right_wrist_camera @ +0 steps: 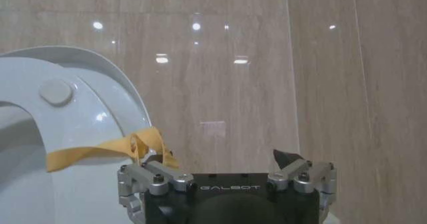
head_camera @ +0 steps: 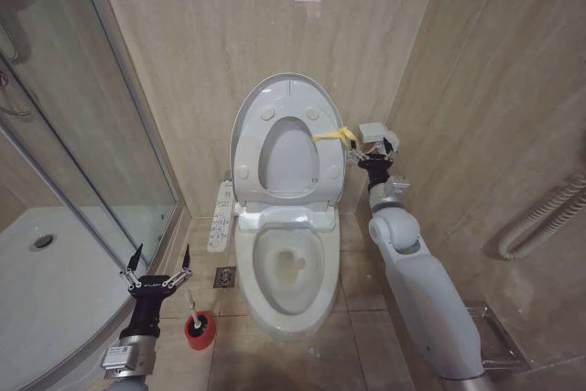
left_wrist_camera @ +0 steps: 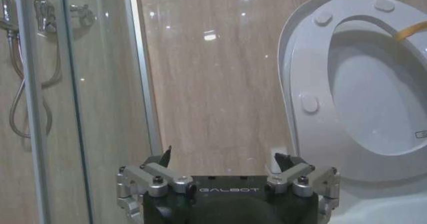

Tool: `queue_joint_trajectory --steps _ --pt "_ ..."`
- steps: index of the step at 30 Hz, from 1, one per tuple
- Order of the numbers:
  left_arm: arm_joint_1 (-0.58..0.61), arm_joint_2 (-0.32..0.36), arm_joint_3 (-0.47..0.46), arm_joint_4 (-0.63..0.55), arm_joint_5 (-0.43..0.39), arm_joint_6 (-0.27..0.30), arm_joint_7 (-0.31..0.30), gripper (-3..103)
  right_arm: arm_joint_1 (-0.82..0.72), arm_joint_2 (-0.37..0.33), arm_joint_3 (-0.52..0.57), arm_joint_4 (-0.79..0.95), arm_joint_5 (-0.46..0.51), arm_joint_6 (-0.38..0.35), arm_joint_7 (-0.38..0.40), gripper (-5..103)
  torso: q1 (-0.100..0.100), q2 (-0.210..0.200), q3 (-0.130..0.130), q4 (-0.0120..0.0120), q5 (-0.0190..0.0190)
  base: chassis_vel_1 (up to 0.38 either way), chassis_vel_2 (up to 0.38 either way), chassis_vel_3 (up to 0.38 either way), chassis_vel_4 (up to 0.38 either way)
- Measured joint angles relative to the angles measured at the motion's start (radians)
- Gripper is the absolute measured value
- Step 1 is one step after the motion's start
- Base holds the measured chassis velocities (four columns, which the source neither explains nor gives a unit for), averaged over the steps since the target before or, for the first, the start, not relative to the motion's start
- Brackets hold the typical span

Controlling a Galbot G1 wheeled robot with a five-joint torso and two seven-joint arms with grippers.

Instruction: Open the toilet lid, clean the toilet bowl with a toilet brush, close the toilet lid, and flush.

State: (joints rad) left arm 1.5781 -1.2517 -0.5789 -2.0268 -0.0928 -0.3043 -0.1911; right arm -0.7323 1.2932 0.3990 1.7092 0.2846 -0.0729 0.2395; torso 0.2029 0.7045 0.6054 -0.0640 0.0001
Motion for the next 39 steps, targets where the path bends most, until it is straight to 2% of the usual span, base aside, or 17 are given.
queue_joint_trajectory --steps 1,2,16,28,39 --pt "0.000 0.000 0.000 0.000 0.000 0.000 0.000 100 0.000 0.000 0.000 0.000 0.000 0.000 0.000 79 0.000 0.000 0.000 0.0000 0.0000 0.000 0.000 0.000 0.000" --pt "0.000 0.000 0.000 0.000 0.000 0.000 0.000 100 -0.005 -0.004 0.000 0.008 0.001 0.000 0.000 100 0.000 0.000 0.000 0.0000 -0.0001 0.000 0.000 0.000 0.000" --pt "0.000 0.000 0.000 0.000 0.000 0.000 0.000 100 -0.062 -0.029 -0.009 0.118 0.015 -0.013 -0.006 100 0.000 0.000 0.000 -0.0001 -0.0001 0.000 0.000 0.000 0.000" --pt "0.000 0.000 0.000 0.000 0.000 0.000 0.000 100 -0.077 -0.038 -0.023 0.134 0.015 -0.015 -0.011 100 0.000 0.000 0.000 -0.0001 0.0000 0.000 0.000 0.000 0.000" --pt "0.000 0.000 0.000 0.000 0.000 0.000 0.000 100 -0.087 -0.017 -0.042 0.154 0.019 -0.022 -0.013 100 0.000 0.000 0.000 0.0000 -0.0001 0.000 0.000 0.000 0.000"
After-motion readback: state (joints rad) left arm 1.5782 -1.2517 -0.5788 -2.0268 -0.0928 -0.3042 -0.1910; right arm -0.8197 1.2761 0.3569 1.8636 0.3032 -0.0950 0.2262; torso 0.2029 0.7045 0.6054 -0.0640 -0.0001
